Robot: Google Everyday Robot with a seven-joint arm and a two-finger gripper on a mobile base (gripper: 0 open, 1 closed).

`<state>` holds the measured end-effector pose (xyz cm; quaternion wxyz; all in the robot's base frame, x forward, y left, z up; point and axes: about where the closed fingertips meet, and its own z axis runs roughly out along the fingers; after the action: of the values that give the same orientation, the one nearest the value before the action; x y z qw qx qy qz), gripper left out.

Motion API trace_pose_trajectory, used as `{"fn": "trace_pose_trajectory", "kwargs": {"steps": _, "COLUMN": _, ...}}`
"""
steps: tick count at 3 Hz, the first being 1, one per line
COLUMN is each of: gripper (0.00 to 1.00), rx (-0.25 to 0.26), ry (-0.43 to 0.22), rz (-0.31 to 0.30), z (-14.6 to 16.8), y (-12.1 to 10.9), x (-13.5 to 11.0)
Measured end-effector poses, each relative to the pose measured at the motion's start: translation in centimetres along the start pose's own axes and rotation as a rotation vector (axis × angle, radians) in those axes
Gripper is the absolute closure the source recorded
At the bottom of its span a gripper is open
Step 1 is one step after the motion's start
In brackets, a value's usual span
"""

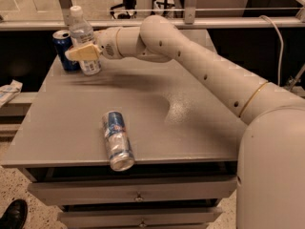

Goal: Move blue plastic bottle near pepsi can

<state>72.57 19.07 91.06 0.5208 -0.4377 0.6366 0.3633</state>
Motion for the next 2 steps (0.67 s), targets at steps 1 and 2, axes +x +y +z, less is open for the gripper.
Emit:
{"fn": "trace_pose_trajectory", "kwargs": {"steps": 1, "gripper": 0.00, "rx": 0.001, "ry": -0.007, "rz": 0.011, "z": -0.9, "y": -0.3, "x": 0.5}}
{"fn": "trace_pose_trajectory", "kwargs": {"steps": 2, "gripper": 0.00, "rx": 0.008, "ry": -0.030, "rz": 0.008, "z": -3.2, "y": -1.6, "x": 0.9}}
